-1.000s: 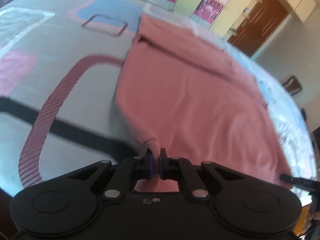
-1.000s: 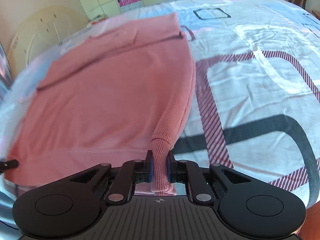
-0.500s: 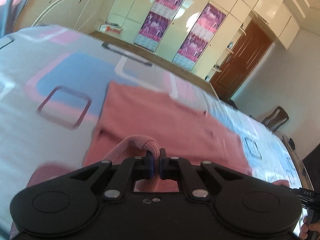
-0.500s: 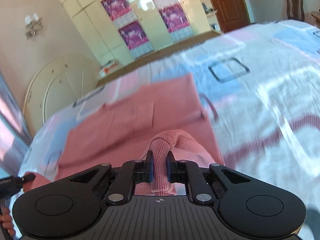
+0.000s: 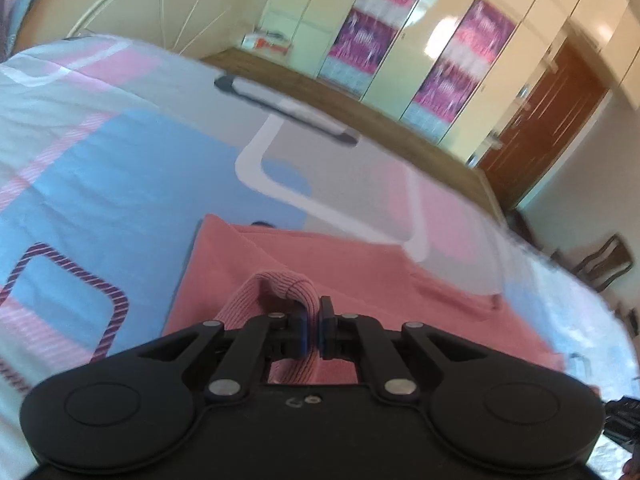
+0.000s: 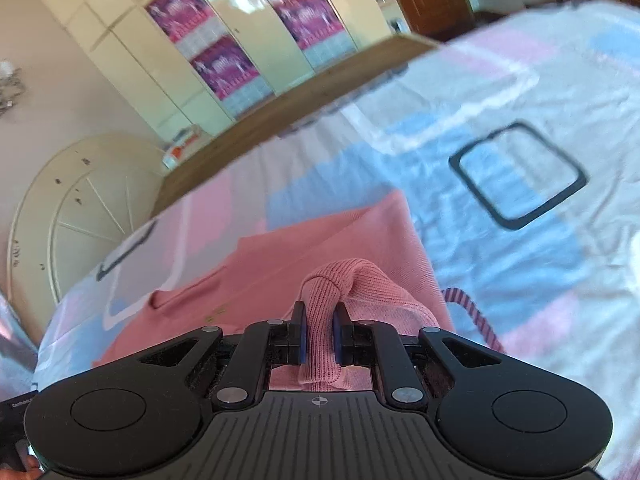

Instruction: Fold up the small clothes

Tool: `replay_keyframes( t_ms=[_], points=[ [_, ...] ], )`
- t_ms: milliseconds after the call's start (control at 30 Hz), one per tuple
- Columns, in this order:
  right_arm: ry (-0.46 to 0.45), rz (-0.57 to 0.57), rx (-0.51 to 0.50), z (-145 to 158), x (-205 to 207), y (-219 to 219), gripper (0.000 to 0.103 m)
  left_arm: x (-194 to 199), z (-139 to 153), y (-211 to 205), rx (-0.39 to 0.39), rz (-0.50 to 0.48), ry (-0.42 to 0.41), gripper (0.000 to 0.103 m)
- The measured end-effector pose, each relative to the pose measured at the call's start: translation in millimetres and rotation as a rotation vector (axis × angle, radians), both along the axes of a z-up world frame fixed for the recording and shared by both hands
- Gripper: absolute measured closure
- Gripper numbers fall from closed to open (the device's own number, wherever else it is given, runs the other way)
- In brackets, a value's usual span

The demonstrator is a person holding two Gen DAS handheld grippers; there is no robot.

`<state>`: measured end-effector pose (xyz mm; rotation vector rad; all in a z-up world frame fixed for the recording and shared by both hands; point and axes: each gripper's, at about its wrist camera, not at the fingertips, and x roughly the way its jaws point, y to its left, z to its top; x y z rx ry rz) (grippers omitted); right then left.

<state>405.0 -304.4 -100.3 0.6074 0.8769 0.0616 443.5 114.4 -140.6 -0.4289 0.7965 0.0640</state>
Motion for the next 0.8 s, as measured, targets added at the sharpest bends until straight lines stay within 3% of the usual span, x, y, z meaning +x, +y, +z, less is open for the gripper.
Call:
replay_keyframes(
  t_ms=[67, 100, 133, 200, 400, 533, 733, 800],
  points=[
    [0.025, -0.027, 0.023, -11.2, 11.1, -4.5, 0.085, 12.1, -8.9, 0.5, 0.019, 0.012, 0.041, 0.082],
    [0.027, -0.032, 0.025, -13.8, 15.1, -6.4, 0.068, 15.2, -10.7, 0.4, 0.045, 0.011, 0.042, 0.070],
    [0.024, -0.034, 0.014, -13.8, 18.5, -7.9, 0.052, 15.3, -11.0, 0.4, 0.070, 0.003, 0.038, 0.048],
    [-0.011, -0.021, -0.008, -10.1, 22.6, -9.8, 0.045, 12.9, -7.9, 5.3, 0.095, 0.000, 0.007, 0.016],
    [-0.086, 0.116, -0.088, -3.8, 36.7, -5.4, 0.040, 4.2, 3.8, 23.6, 0.088, -0.100, -0.067, 0.012],
    [-0.083, 0.208, -0.145, -19.2, 51.1, 8.5, 0.038, 21.6, -6.3, 16.8, 0.111, -0.161, -0.031, 0.015],
    [-0.090, 0.275, -0.248, -33.8, 65.6, 20.1, 0.038, 52.4, -36.3, 1.2, 0.155, -0.239, 0.050, 0.046],
    [-0.076, 0.277, -0.272, -38.8, 69.8, 17.1, 0.038, 54.3, -40.2, -1.6, 0.172, -0.247, 0.046, 0.050]
  ],
)
